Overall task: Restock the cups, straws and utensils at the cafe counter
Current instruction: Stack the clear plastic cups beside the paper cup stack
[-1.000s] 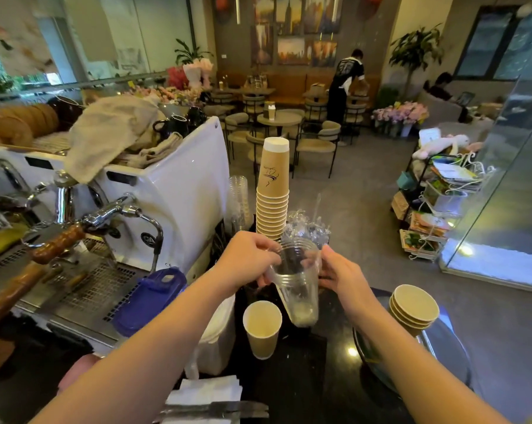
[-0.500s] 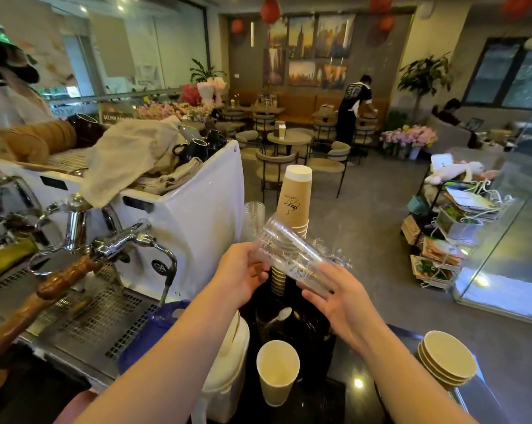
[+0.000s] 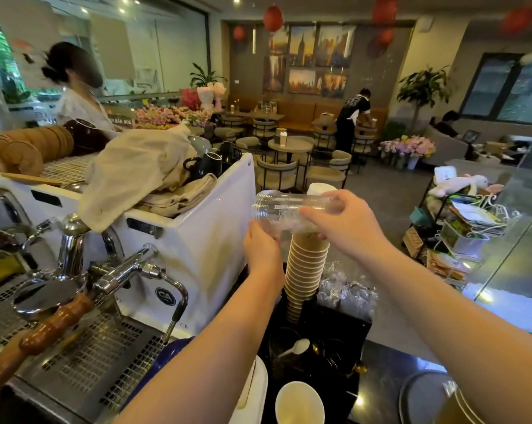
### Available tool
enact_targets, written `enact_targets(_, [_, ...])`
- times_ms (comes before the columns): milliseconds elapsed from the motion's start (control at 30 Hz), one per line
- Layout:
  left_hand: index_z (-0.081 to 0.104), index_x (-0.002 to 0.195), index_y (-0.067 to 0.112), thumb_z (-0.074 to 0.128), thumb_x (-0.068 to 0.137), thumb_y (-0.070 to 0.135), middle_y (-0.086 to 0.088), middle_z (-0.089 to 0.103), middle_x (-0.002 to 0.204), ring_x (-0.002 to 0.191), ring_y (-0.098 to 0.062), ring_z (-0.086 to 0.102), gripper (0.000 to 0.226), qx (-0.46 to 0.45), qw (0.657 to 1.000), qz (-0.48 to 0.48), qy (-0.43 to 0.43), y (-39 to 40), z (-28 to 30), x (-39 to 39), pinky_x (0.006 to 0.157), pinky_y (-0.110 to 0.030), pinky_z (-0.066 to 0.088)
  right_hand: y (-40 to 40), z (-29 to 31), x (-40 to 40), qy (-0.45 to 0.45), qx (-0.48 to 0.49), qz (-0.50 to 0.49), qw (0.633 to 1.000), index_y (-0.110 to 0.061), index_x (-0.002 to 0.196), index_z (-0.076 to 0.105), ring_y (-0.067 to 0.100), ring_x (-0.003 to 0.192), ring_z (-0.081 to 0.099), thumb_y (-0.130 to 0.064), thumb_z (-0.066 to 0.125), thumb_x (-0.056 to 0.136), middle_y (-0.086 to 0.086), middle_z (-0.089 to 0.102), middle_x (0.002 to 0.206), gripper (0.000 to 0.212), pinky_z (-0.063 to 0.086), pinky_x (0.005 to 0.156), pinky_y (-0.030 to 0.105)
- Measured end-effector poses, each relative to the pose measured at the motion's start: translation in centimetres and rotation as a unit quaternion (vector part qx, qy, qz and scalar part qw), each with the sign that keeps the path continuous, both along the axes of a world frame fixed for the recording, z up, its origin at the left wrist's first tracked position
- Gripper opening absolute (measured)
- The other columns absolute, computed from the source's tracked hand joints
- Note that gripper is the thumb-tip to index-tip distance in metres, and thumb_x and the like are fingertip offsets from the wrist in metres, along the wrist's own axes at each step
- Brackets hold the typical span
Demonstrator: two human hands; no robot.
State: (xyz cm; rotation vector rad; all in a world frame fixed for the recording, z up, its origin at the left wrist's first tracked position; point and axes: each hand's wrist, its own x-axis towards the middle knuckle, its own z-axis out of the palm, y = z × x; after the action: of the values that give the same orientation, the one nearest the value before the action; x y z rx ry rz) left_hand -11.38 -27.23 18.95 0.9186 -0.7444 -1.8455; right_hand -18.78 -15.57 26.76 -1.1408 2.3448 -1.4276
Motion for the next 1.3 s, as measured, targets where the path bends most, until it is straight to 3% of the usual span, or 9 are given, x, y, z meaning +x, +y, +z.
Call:
enact_targets(100, [0.066,0.101,0.015,0.04,0.103,0.029,-0.006,0.069,0.101,0.093,-0.018,0.065,0.03,-0.03,0.999,0.02,-0.017,-1.1,-0.3,-0.4,0.085,-0.034,0.052,-2.3,1.9,0.0,0.078,0.043,0.003,0.996,-0.026,0.118,0.054,0.019,0.095,0.064,-0.064,0.073,0.071,-0.008,0.055,0.106,0.063,0.056,0.076,0.037])
enact_targets(200, [0.056,0.072,0.01,0.044,0.1,0.014,-0.006,0.054,0.07,0.064,-0.019,0.047,0.031,-0.023,0.999,0.033,-0.013,-1.9,-0.4,-0.3,0.059,-0.031,0.042,-4.4,3.1,0.2,0.129,0.074,0.01,0.989,-0.023,0.106,0.054,0.017,0.093,0.058,-0.058,0.074,0.073,-0.004,0.058,0.101,0.052,0.053,0.071,0.033])
enact_targets(300, [0.053,0.073,0.005,0.049,0.099,0.011,-0.008,0.048,0.064,0.053,-0.018,0.046,0.027,0.005,0.999,0.027,-0.029,-2.5,-0.7,-0.2,0.049,-0.028,0.046,-6.6,4.0,0.4,0.187,0.098,0.001,0.977,-0.019,0.11,0.055,0.019,0.092,0.056,-0.06,0.073,0.073,-0.002,0.06,0.103,0.058,0.046,0.063,0.031])
enact_targets(500, [0.062,0.08,0.005,0.056,0.097,0.017,-0.011,0.063,0.066,0.041,-0.015,0.06,0.022,0.031,0.996,0.005,-0.084,-3.4,-1.4,-0.2,0.059,-0.034,0.06,-10.6,4.2,0.3,0.252,0.128,-0.005,0.959,-0.014,0.126,0.055,0.02,0.092,0.058,-0.065,0.069,0.077,0.002,0.065,0.107,0.072,0.044,0.062,0.027])
enact_targets(600, [0.063,0.087,-0.001,0.057,0.097,0.019,-0.014,0.063,0.071,0.046,-0.018,0.062,0.023,0.043,0.994,-0.004,-0.101,-3.9,-2.2,-0.3,0.06,-0.038,0.063,-11.9,3.8,0.1,0.26,0.169,0.007,0.951,-0.009,0.125,0.059,0.019,0.083,0.056,-0.061,0.065,0.084,0.008,0.069,0.112,0.067,0.034,0.052,0.022])
enact_targets(700, [0.06,0.102,-0.007,0.057,0.097,0.018,-0.018,0.067,0.083,0.056,-0.024,0.066,0.026,0.066,0.991,-0.021,-0.116,-4.1,-3.2,-0.2,0.067,-0.044,0.064,-13.0,2.4,-0.2,0.258,0.21,0.017,0.943,-0.005,0.125,0.06,0.023,0.094,0.059,-0.057,0.062,0.088,0.013,0.067,0.122,0.063,0.039,0.064,0.028])
enact_targets(967, [0.054,0.134,0.016,0.035,0.096,0.015,-0.016,0.054,0.132,0.099,-0.038,0.057,0.043,0.135,0.974,-0.163,-0.083,-4.1,-5.2,0.4,0.066,-0.046,0.056,-15.0,-2.6,-0.2,0.247,0.287,0.043,0.925,-0.005,0.132,0.052,0.033,0.117,0.053,-0.047,0.061,0.093,0.021,0.05,0.135,0.058,0.047,0.089,0.039])
enact_targets(1100, [0.055,0.128,0.015,0.035,0.096,0.021,-0.016,0.056,0.115,0.091,-0.038,0.054,0.039,0.166,0.97,-0.155,-0.083,-4.7,-6.5,0.6,0.07,-0.049,0.053,-15.8,-4.4,-0.1,0.258,0.313,0.048,0.913,-0.004,0.128,0.054,0.035,0.112,0.054,-0.046,0.06,0.093,0.022,0.05,0.13,0.055,0.044,0.081,0.037])
enact_targets(1300, [0.046,0.14,0.014,0.036,0.099,0.024,-0.019,0.045,0.141,0.116,-0.043,0.049,0.044,0.182,0.966,-0.161,-0.089,-5.4,-7.3,0.5,0.078,-0.053,0.05,-16.4,-5.7,-0.1,0.274,0.31,0.042,0.909,-0.005,0.13,0.052,0.035,0.108,0.054,-0.047,0.055,0.095,0.021,0.051,0.126,0.055,0.042,0.078,0.037])
